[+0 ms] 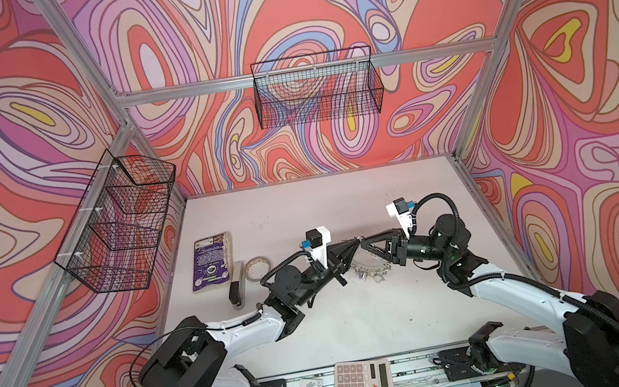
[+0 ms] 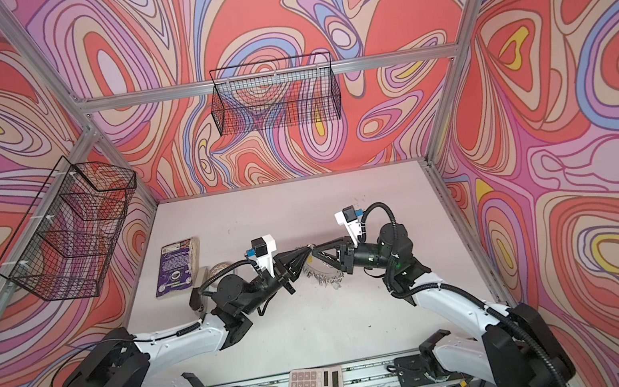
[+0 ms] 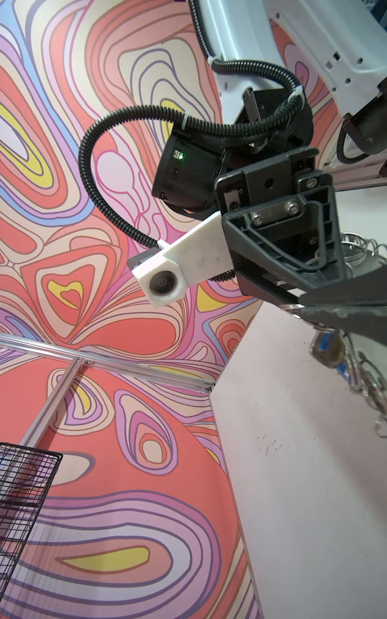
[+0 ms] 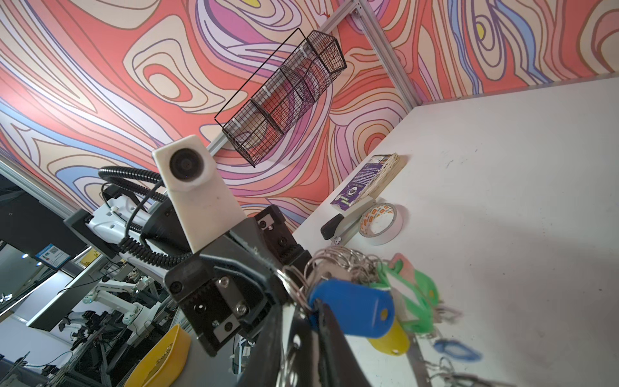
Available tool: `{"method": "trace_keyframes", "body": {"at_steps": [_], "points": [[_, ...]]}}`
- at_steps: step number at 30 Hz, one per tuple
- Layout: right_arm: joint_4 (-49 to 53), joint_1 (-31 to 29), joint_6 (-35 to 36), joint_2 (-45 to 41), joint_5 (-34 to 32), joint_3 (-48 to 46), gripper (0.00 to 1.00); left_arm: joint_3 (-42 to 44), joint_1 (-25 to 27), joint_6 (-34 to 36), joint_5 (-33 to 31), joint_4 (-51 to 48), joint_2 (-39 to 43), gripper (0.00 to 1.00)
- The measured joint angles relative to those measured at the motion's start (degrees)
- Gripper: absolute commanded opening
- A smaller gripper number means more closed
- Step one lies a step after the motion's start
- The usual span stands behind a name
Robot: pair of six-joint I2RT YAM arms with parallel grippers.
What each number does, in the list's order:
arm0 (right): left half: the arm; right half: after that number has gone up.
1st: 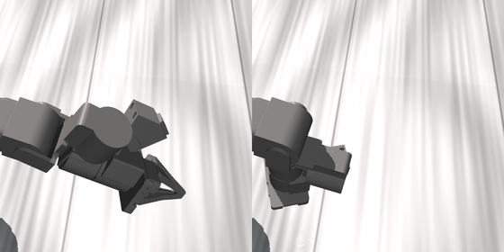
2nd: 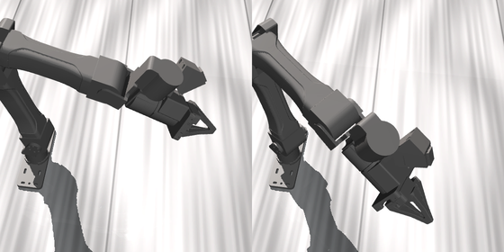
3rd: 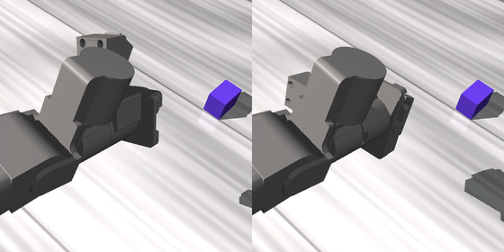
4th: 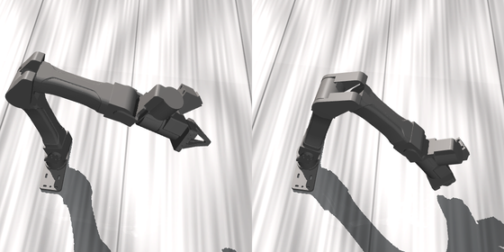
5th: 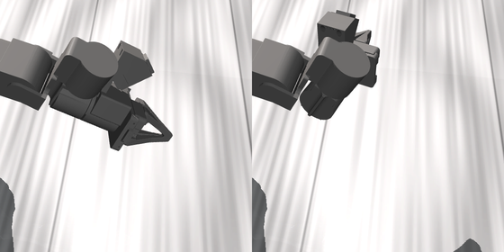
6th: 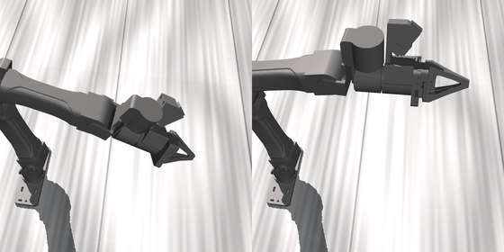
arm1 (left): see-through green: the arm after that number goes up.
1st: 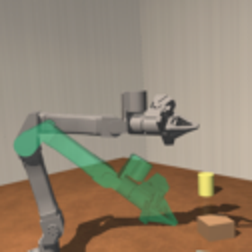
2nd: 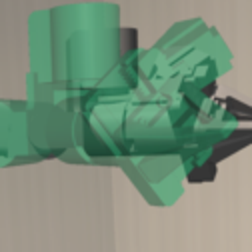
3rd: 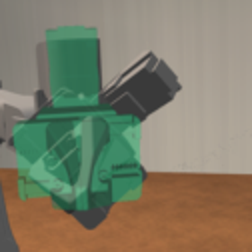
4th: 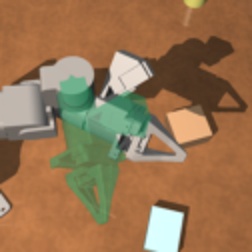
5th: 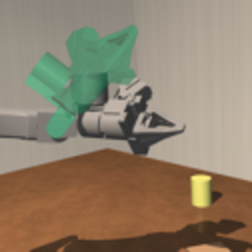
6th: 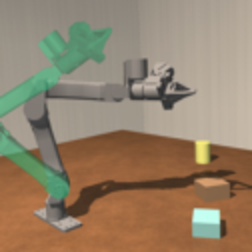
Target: Put the keys on the keyring
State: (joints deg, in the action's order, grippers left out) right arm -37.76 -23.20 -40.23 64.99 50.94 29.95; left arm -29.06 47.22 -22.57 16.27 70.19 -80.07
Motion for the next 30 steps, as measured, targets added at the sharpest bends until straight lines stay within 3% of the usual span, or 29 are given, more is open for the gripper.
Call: {"method": "trace_keyframes", "body": {"at_steps": [10,13,23,30], "points": [[-11.58,1.05,-6.84,2.01,4.52,-1.27,0.20,1.53,-1.11,-1.36,1.03,-0.55,0.04,0.00],[-13.29,1.05,-7.89,3.87,5.01,-1.31,0.24,1.51,-1.16,-1.60,1.66,-0.55,0.04,0.00],[-13.16,3.19,-7.89,4.00,5.44,-1.64,0.25,1.64,-1.16,-1.68,2.12,-0.55,0.04,0.00],[-7.52,4.52,-4.83,2.62,5.70,0.07,0.28,1.70,-1.20,-1.70,2.38,-0.55,0.04,0.00]]}}
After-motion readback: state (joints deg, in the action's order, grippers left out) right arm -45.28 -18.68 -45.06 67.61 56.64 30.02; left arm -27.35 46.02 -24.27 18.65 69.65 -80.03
